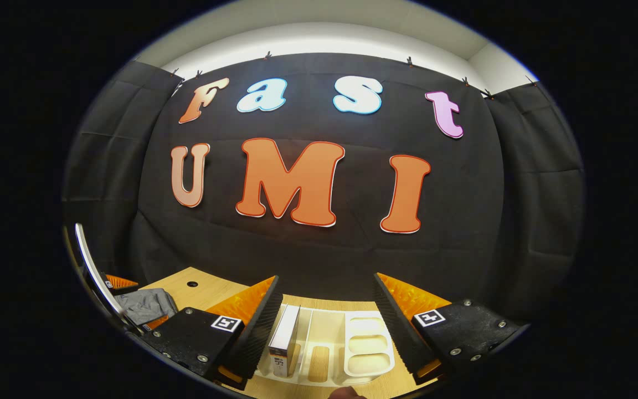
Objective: Open the schoolbag, grab two books from the bookshelf and put them into the schoolbag.
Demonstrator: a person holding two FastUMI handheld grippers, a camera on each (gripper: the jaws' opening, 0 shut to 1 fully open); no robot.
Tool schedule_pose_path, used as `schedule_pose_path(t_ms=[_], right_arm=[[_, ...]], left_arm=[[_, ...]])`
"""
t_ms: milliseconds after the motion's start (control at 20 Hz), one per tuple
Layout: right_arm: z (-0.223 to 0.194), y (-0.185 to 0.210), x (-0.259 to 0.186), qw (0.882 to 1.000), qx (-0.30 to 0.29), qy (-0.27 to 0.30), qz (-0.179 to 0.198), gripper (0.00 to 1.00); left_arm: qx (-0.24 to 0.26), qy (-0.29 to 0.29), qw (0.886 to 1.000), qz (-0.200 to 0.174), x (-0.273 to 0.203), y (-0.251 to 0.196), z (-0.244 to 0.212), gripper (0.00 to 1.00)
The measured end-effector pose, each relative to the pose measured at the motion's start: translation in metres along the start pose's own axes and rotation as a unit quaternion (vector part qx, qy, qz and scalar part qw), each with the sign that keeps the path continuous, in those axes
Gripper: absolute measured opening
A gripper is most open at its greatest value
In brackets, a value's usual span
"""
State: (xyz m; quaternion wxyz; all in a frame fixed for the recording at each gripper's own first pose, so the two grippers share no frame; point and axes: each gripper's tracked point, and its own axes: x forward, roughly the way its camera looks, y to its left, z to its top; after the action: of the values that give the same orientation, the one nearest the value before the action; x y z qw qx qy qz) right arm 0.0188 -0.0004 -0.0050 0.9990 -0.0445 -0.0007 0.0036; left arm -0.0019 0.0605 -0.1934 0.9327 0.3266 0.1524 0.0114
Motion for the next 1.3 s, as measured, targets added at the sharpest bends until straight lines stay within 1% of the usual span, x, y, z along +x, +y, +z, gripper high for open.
schedule_pose_path(t_ms=[150, 300, 500, 700, 900, 950, 1150, 1250, 1300], right_arm=[[-0.003, -0.005, 0.002, 1.000, -0.004, 0.003, 0.001, 0.97], [-0.005, -0.010, 0.003, 1.000, -0.008, 0.004, 0.000, 0.97], [-0.011, -0.016, 0.004, 1.000, -0.011, 0.008, 0.003, 0.97], [-0.015, -0.025, 0.004, 1.000, -0.009, 0.009, 0.004, 0.97], [-0.020, -0.034, 0.005, 1.000, -0.007, 0.010, 0.010, 0.97], [-0.021, -0.035, 0.005, 1.000, -0.004, 0.009, 0.013, 0.97], [-0.023, -0.047, 0.007, 1.000, 0.004, 0.007, 0.024, 0.97], [-0.025, -0.053, 0.008, 1.000, 0.007, 0.005, 0.029, 0.97], [-0.025, -0.054, 0.008, 0.999, 0.008, 0.004, 0.033, 0.97]], left_arm=[[0.048, 0.034, 0.998, -0.008, -0.004, -0.020, -0.041, 0.97], [0.093, 0.075, 0.993, -0.011, -0.004, -0.033, -0.080, 0.97], [0.139, 0.100, 0.985, -0.012, -0.005, -0.046, -0.112, 0.97], [0.172, 0.129, 0.977, -0.009, -0.009, -0.056, -0.141, 0.97], [0.181, 0.153, 0.972, -0.008, -0.019, -0.070, -0.165, 0.97], [0.188, 0.160, 0.969, 0.008, -0.021, -0.066, -0.168, 0.97], [0.193, 0.184, 0.962, 0.055, -0.022, -0.053, -0.184, 0.97], [0.199, 0.195, 0.957, 0.085, -0.022, -0.043, -0.188, 0.96], [0.204, 0.200, 0.954, 0.093, -0.020, -0.040, -0.189, 0.96]])
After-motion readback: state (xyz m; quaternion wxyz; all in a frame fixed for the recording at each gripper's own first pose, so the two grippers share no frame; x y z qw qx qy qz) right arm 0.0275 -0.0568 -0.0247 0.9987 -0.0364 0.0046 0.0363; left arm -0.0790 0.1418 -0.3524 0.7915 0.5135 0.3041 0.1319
